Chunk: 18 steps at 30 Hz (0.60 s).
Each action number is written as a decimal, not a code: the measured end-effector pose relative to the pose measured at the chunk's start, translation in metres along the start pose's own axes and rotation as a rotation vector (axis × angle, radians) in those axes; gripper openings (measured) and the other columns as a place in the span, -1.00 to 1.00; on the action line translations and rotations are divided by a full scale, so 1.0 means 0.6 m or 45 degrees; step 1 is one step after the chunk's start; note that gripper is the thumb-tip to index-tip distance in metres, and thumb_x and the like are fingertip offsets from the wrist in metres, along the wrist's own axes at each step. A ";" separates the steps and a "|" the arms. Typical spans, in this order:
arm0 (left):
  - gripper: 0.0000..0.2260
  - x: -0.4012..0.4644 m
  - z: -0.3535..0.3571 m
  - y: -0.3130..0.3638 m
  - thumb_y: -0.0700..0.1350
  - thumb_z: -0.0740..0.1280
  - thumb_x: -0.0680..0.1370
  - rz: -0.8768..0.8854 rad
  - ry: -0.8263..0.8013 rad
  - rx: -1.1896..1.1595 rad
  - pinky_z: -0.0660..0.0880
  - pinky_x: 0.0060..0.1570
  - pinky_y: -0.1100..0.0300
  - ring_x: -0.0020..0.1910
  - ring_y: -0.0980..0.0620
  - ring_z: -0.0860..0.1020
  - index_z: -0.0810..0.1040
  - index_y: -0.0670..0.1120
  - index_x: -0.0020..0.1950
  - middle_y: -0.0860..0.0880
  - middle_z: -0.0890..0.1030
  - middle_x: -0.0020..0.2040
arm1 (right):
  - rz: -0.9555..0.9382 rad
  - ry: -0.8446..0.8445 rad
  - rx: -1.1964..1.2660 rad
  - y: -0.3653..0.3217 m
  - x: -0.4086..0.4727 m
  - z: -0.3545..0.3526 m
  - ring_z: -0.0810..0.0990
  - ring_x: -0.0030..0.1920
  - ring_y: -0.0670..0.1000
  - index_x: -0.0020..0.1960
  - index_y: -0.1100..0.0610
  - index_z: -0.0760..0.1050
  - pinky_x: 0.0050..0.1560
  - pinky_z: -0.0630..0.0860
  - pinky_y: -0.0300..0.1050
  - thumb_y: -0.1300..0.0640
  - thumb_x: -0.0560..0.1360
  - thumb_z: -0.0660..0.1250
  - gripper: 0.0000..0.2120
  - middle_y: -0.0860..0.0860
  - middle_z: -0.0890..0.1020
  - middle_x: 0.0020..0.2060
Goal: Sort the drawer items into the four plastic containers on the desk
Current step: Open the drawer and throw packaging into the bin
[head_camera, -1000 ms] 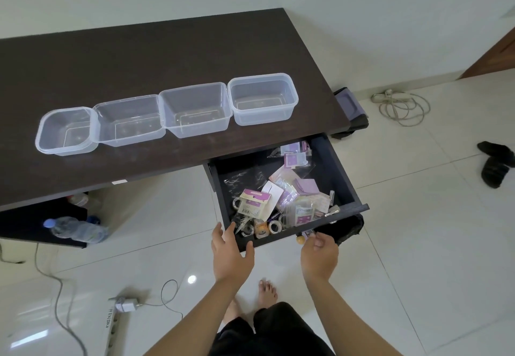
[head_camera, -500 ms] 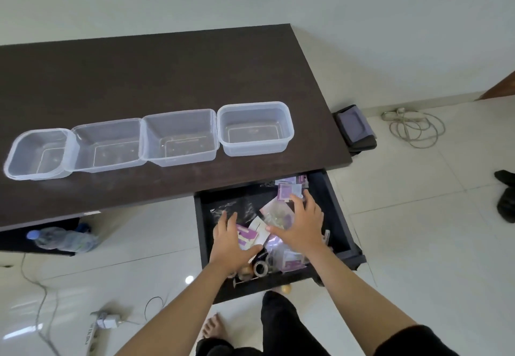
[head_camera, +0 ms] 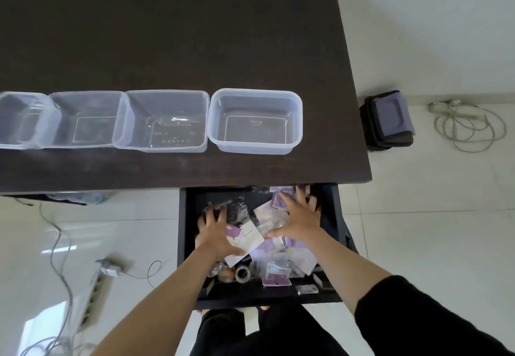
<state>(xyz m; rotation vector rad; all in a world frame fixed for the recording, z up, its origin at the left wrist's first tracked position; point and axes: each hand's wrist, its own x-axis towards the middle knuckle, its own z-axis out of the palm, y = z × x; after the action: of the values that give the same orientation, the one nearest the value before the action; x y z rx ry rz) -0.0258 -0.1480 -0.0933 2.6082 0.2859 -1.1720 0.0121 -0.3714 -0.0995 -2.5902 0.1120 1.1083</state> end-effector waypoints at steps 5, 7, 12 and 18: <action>0.07 -0.009 0.015 -0.006 0.20 0.55 0.21 0.016 0.117 -0.055 0.42 0.25 -0.05 0.41 -0.13 0.16 -0.02 0.07 0.55 -0.03 0.11 0.47 | -0.043 0.208 0.058 -0.003 -0.015 0.022 0.29 0.29 0.17 0.21 -0.06 0.38 0.28 0.35 0.14 -0.37 0.12 0.46 -0.24 -0.06 0.29 0.36; 0.02 -0.012 0.019 -0.007 0.23 0.52 0.22 0.010 0.123 -0.030 0.35 0.30 -0.05 0.40 -0.11 0.18 0.05 0.05 0.54 -0.01 0.19 0.43 | -0.072 0.224 0.100 -0.003 -0.023 0.031 0.35 0.25 0.12 0.14 -0.05 0.43 0.26 0.33 0.08 -0.31 0.20 0.46 -0.38 -0.07 0.41 0.25; -0.30 -0.014 0.023 -0.006 0.21 0.51 0.26 0.063 0.153 -0.014 0.35 0.28 0.03 0.33 -0.07 0.25 0.40 0.07 0.33 -0.01 0.32 0.30 | -0.113 0.254 0.182 -0.011 -0.043 0.044 0.51 0.11 0.04 0.10 0.04 0.50 0.17 0.39 -0.03 -0.14 0.37 0.44 -0.60 -0.04 0.56 0.05; -0.53 -0.027 0.035 -0.007 0.07 0.46 0.37 0.134 0.253 -0.151 0.50 0.07 0.11 0.25 -0.05 0.30 0.47 0.00 0.22 -0.01 0.33 0.26 | -0.114 0.245 0.364 -0.019 -0.060 0.054 0.59 0.00 -0.01 0.20 0.17 0.46 0.05 0.47 -0.31 0.15 0.48 0.40 -0.69 0.02 0.30 0.29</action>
<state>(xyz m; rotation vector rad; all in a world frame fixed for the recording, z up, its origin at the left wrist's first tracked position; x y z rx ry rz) -0.0526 -0.1518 -0.0951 2.6027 0.2451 -0.8366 -0.0331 -0.3520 -0.0916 -2.4116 0.1821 0.7496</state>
